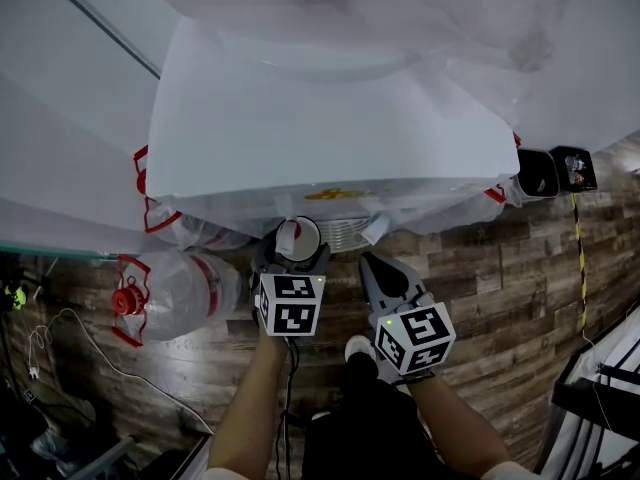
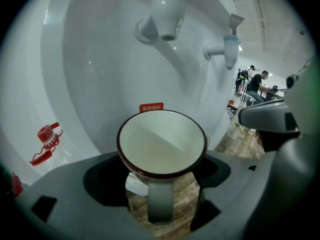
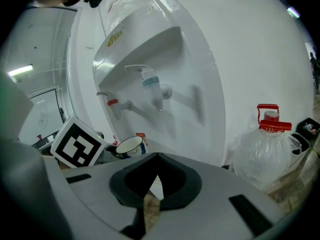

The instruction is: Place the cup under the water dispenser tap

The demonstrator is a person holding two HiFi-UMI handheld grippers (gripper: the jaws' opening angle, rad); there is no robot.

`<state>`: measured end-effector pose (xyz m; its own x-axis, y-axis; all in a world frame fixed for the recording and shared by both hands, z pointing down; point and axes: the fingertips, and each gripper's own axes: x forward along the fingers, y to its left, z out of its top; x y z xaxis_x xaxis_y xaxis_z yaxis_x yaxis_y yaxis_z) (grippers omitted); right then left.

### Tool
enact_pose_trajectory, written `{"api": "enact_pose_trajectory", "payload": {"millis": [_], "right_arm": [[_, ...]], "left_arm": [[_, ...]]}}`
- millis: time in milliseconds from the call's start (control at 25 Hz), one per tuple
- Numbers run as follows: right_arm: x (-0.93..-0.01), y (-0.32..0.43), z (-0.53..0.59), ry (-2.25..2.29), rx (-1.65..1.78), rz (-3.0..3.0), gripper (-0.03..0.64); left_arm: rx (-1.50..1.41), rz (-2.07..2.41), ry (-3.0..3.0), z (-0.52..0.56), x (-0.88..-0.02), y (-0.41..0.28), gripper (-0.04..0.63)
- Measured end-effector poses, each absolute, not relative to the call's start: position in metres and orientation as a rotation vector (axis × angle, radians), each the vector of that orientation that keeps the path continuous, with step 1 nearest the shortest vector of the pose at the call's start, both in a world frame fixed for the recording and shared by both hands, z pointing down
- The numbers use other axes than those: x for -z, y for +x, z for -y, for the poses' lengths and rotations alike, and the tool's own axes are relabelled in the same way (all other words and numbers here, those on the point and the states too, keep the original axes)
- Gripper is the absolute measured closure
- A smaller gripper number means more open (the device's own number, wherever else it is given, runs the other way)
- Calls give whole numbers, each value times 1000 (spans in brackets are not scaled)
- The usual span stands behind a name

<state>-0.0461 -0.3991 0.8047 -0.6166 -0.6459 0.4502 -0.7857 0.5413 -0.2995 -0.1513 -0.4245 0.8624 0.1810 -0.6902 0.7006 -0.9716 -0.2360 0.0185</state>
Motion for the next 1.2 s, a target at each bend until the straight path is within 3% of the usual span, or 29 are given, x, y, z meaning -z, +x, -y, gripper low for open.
{"api": "enact_pose_trajectory", "payload": {"millis": [1200], "right_arm": [[-805,-50,393,1194,-658,2512,598]], "left_arm": [[-789,1617,2024,430,-870,-153,170]]}}
